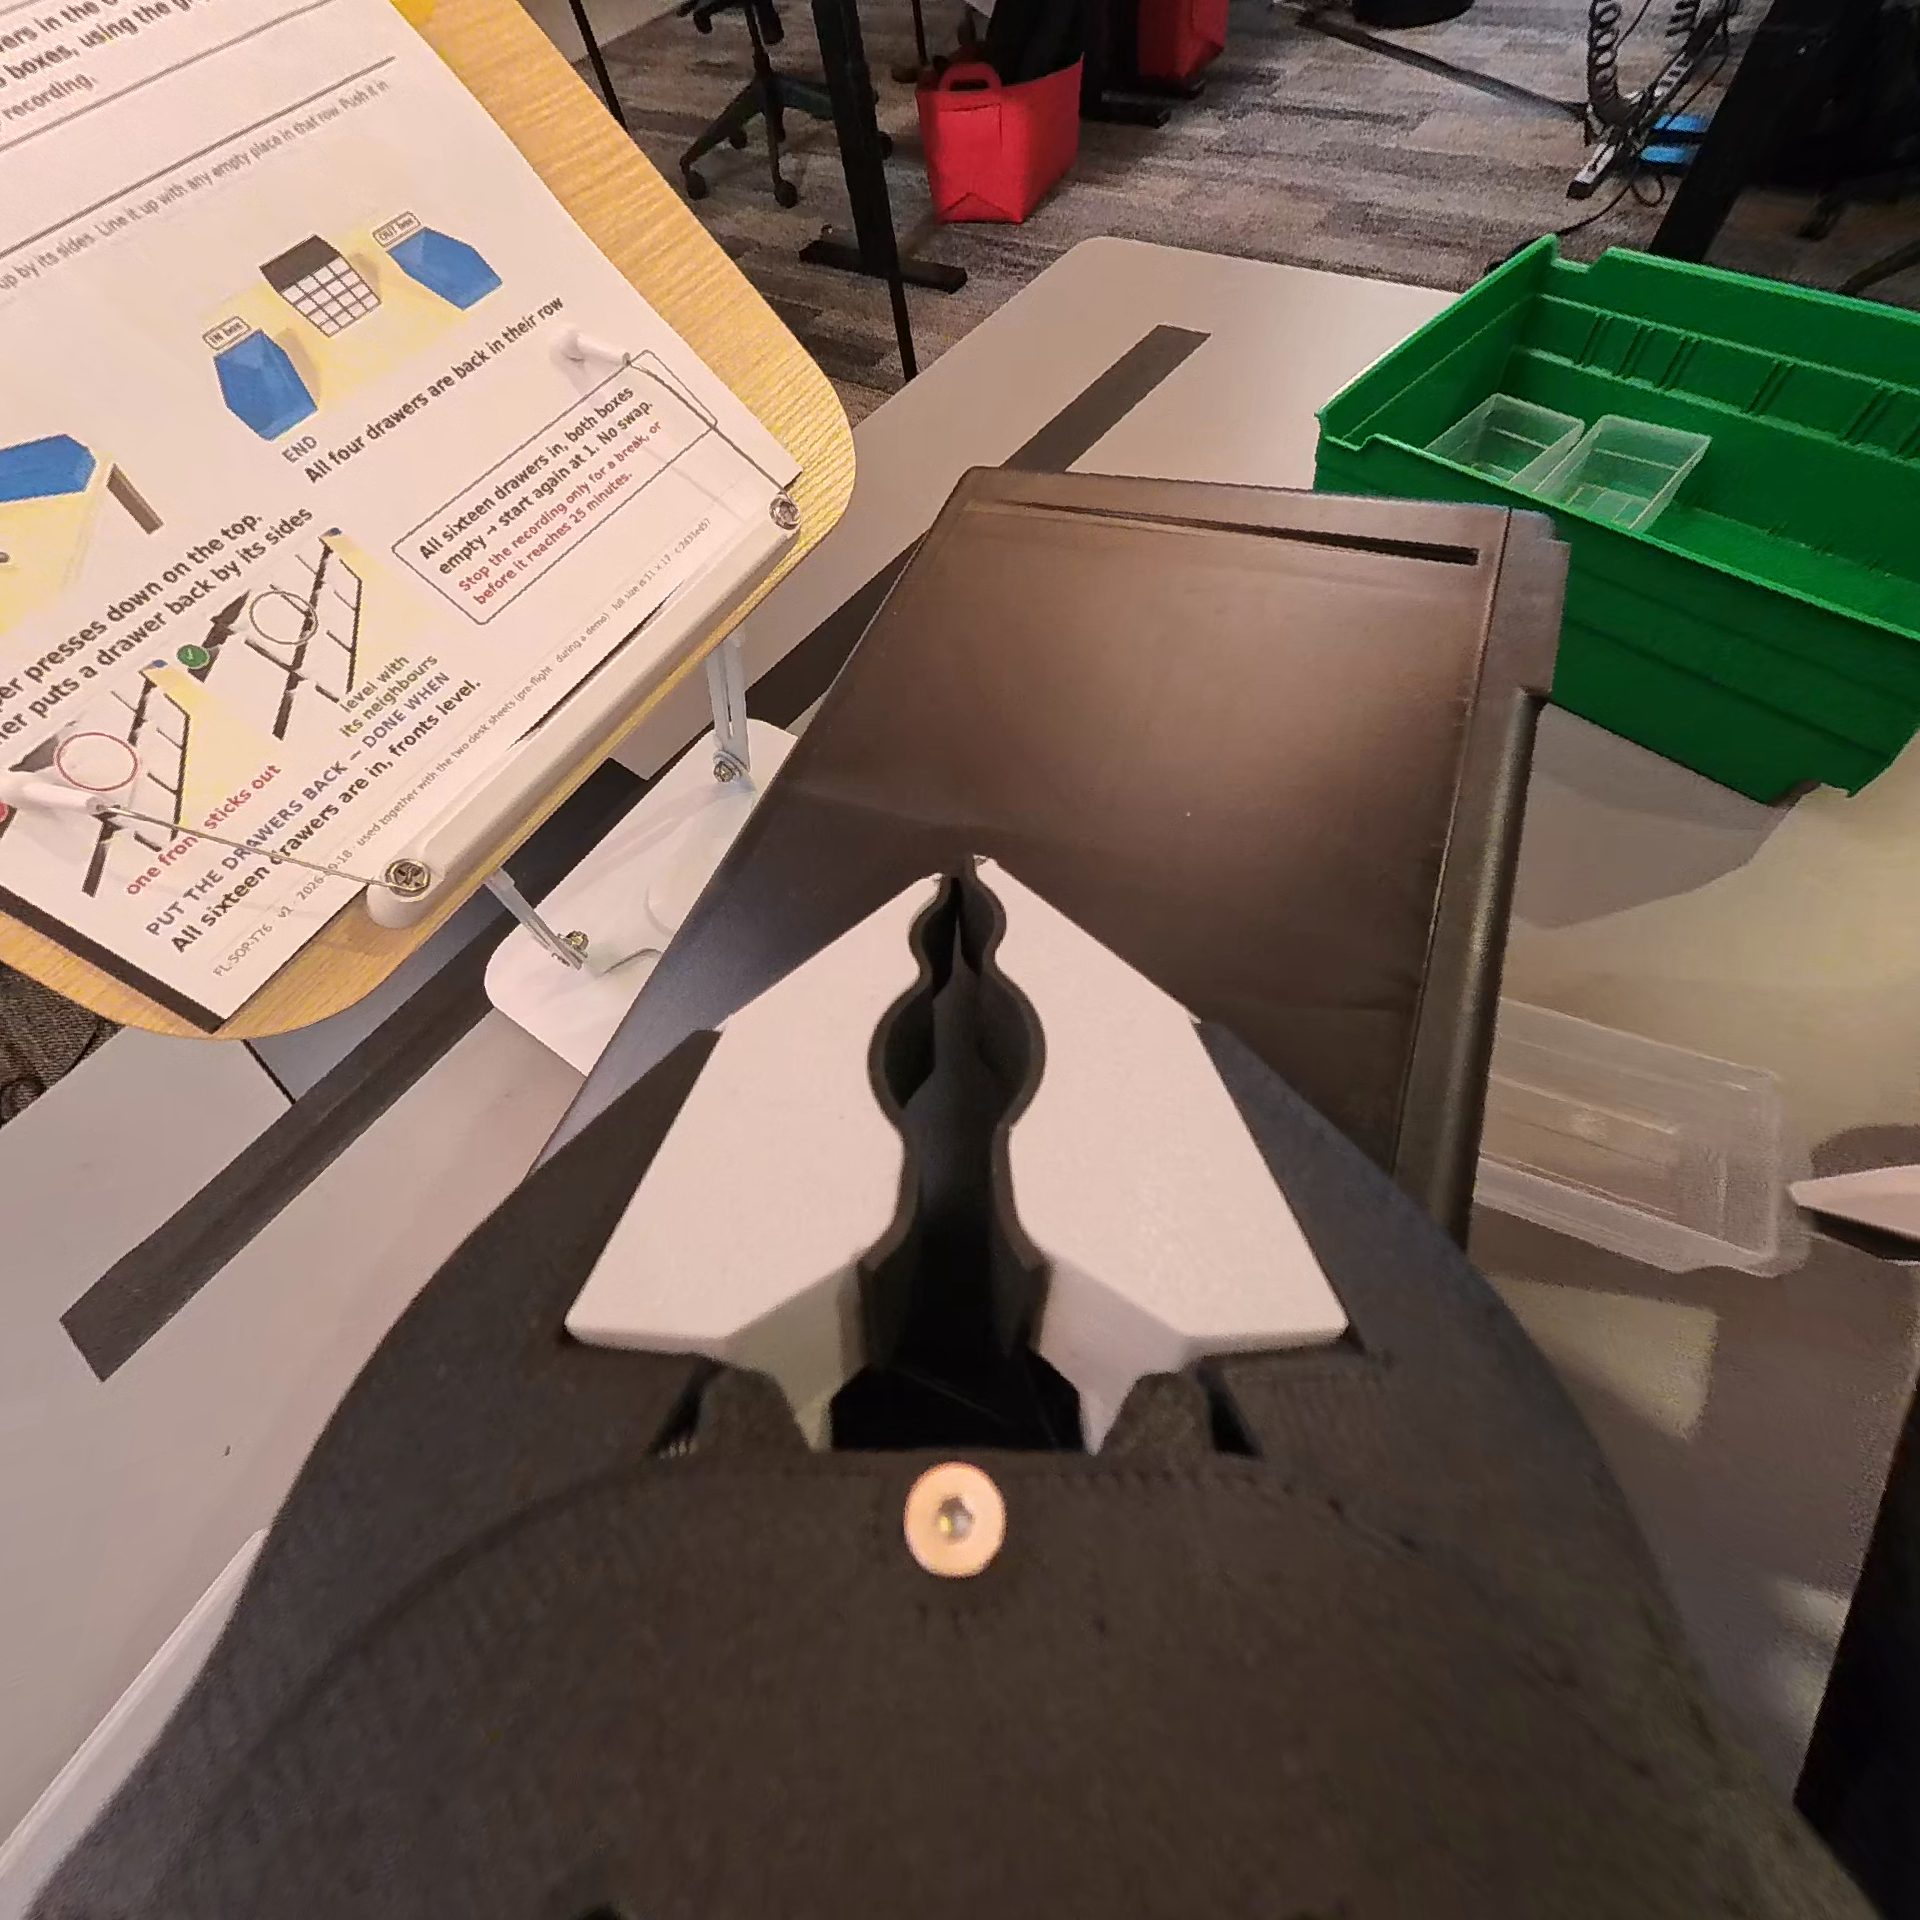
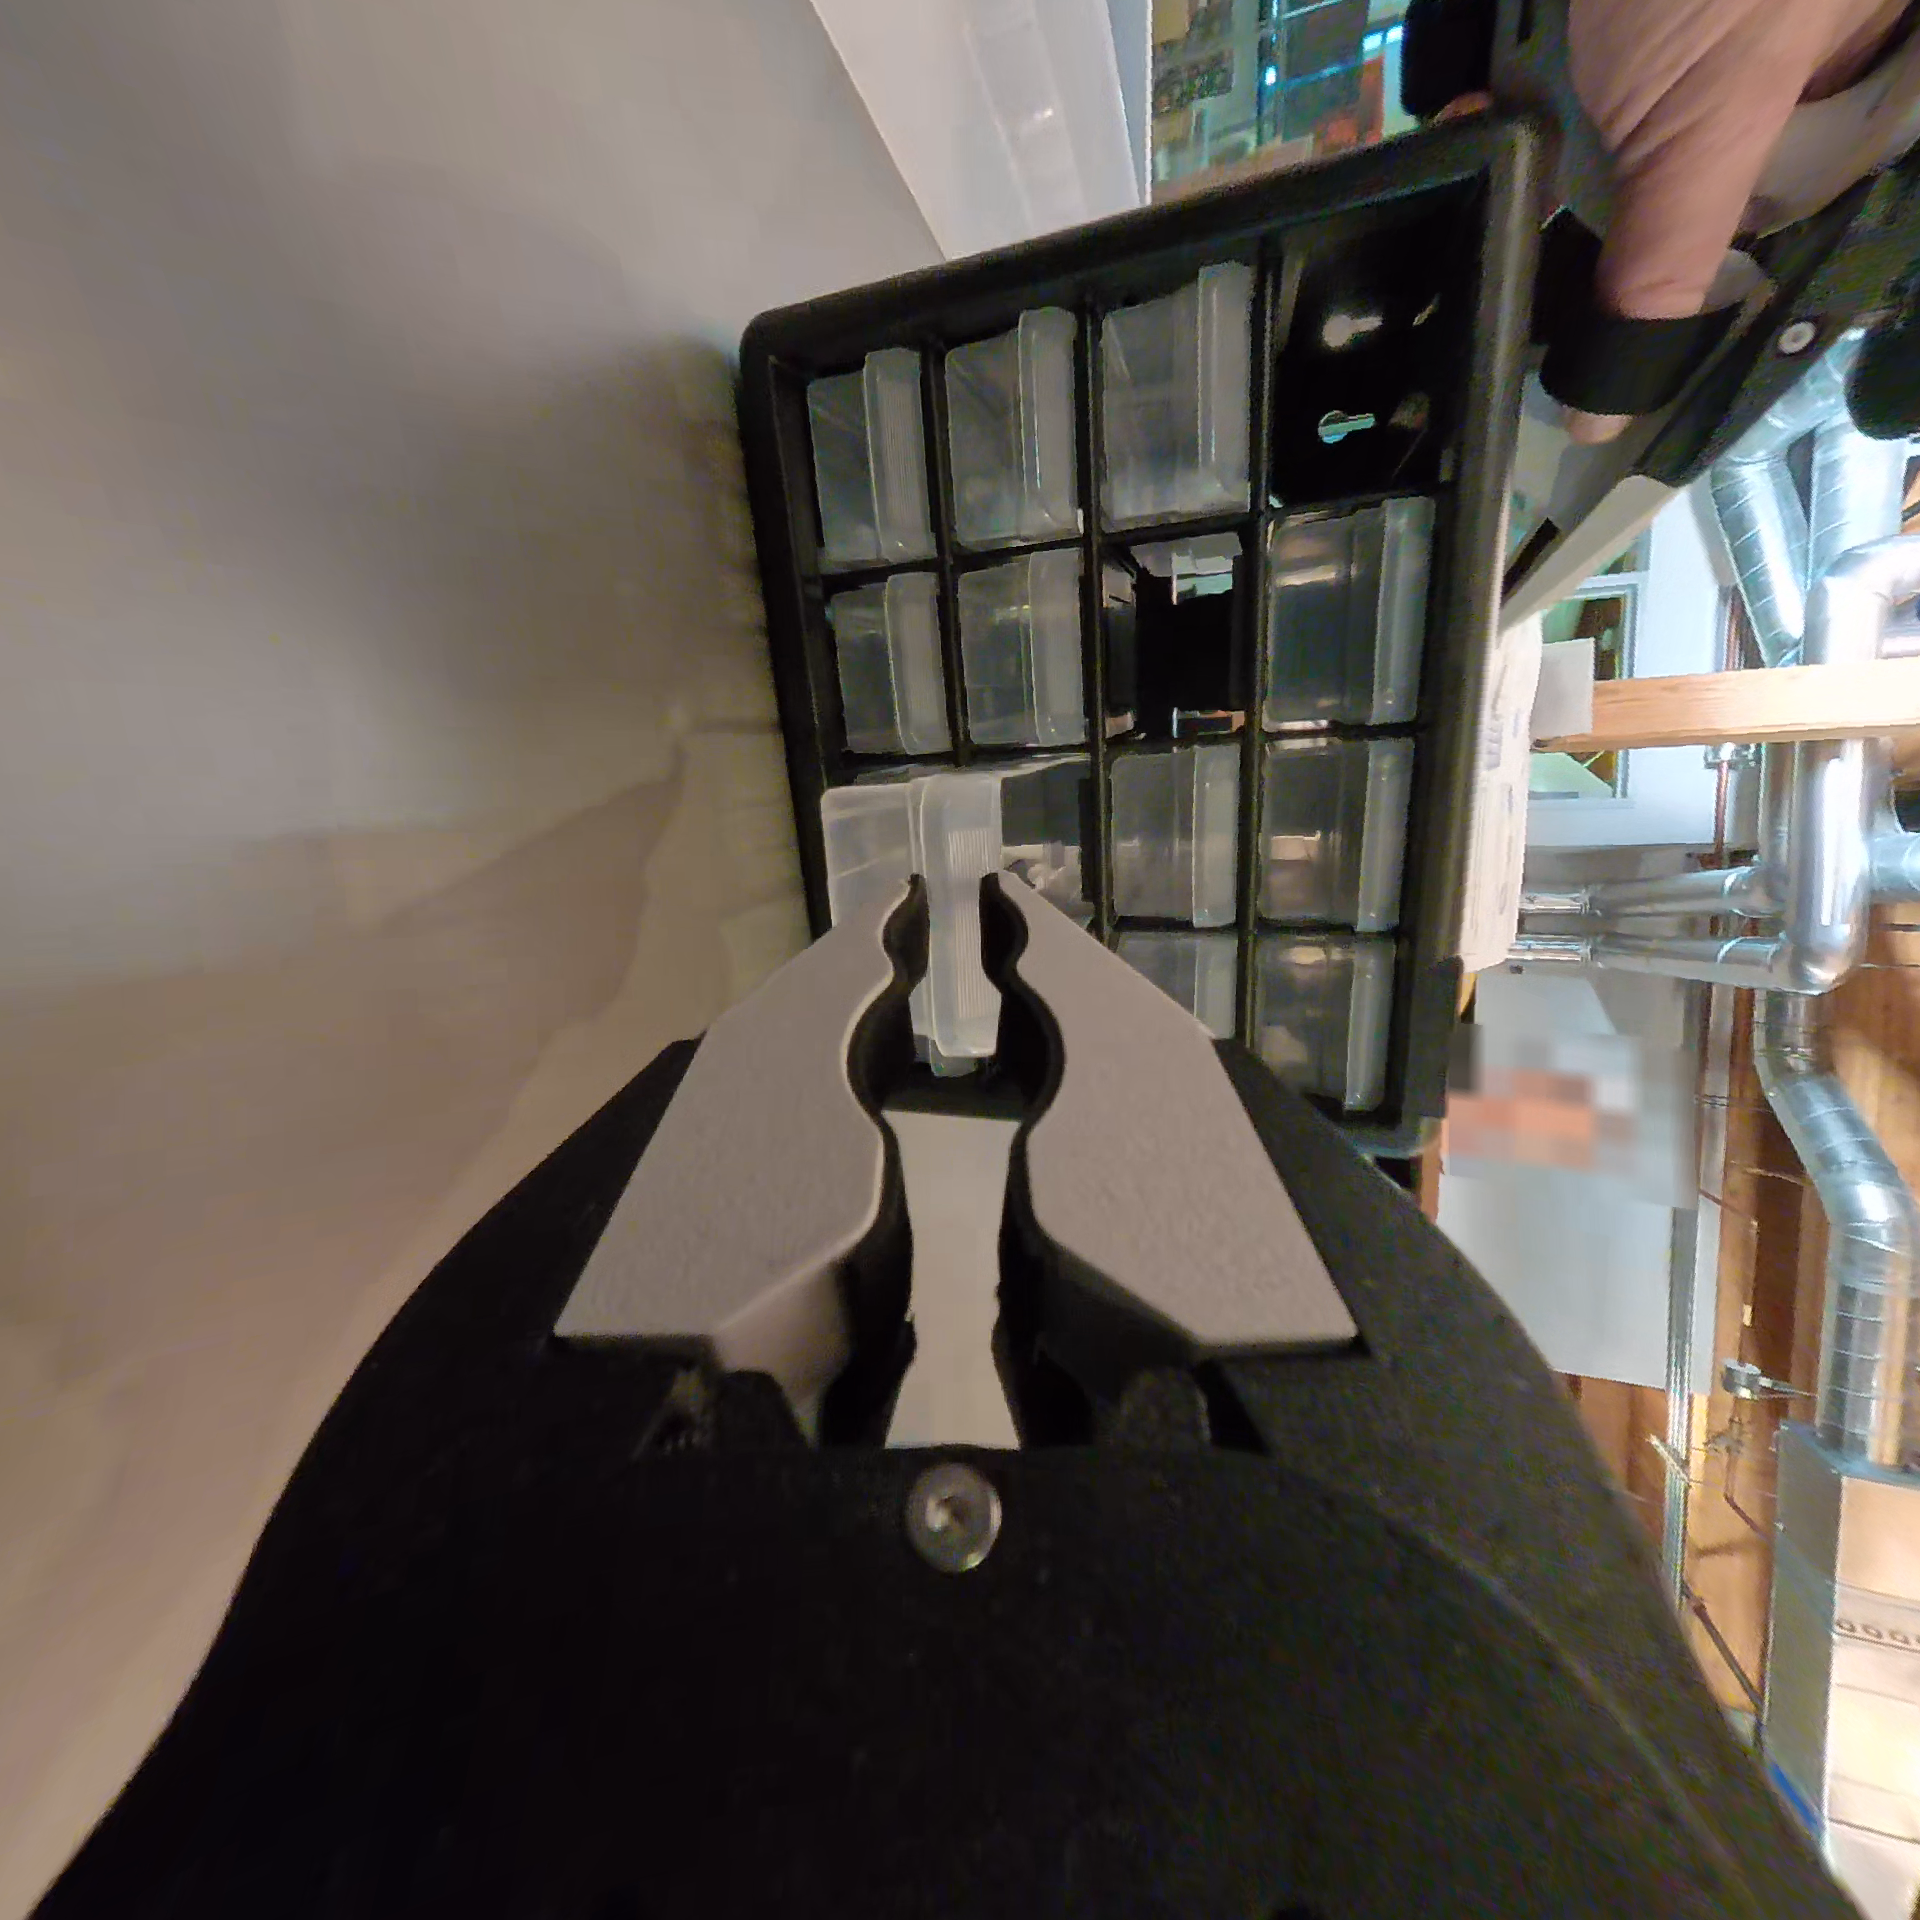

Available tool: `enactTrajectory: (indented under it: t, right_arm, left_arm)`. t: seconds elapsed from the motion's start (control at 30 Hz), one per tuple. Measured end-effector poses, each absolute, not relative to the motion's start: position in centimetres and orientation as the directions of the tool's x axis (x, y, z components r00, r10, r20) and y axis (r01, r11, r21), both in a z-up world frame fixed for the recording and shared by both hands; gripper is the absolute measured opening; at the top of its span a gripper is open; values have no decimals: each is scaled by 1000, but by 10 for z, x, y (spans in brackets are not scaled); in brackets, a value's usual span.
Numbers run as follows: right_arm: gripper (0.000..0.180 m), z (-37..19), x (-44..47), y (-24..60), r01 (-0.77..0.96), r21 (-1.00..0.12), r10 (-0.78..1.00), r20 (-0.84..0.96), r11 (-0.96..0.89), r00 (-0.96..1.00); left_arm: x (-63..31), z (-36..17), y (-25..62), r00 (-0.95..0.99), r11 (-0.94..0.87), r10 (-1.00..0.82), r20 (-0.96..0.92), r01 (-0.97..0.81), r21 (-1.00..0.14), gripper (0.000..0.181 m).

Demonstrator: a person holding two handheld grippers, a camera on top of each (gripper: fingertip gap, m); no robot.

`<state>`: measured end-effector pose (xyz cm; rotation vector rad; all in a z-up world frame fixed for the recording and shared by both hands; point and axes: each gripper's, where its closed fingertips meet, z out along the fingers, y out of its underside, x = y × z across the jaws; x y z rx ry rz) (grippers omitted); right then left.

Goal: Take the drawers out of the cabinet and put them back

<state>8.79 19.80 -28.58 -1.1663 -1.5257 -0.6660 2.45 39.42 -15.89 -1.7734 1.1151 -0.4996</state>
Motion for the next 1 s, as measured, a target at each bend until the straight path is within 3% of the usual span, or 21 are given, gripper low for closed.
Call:
enactTrajectory:
  t: [0.37, 0.47, 0.7, 0.8, 0.9, 1.0]
  right_arm:
    - [1, -264, 94, 188, 909, -193, 320, 945, 371, 70]
    - [2, -270, 102, 188, 909, -189, 356, 933, 373, 48]
    - [6, -298, 138, 168, 907, -297, 558, 825, 299, 86]
    - [7, -324, 164, 158, 937, -261, 628, 776, 233, 60]
    - [1, -349, 188, 148, 967, -126, 661, 748, 221, -53]
    - [20, -366, 200, 143, 977, -73, 717, 690, 199, -94]
  left_arm:
    - [24, -159, 394, 505, -143, -854, -129, -466, -873, 0]
    - [24, -159, 394, 505, -142, -853, -131, -467, -873, 0]
    - [24, -159, 394, 504, -139, -853, -134, -467, -873, 0]
    - [24, -159, 394, 503, -137, -853, -135, -467, -874, 0]
    - [24, -159, 394, 503, -135, -853, -137, -467, -874, 0]
    - [24, -159, 394, 502, -135, -854, -136, -467, -874, 0]
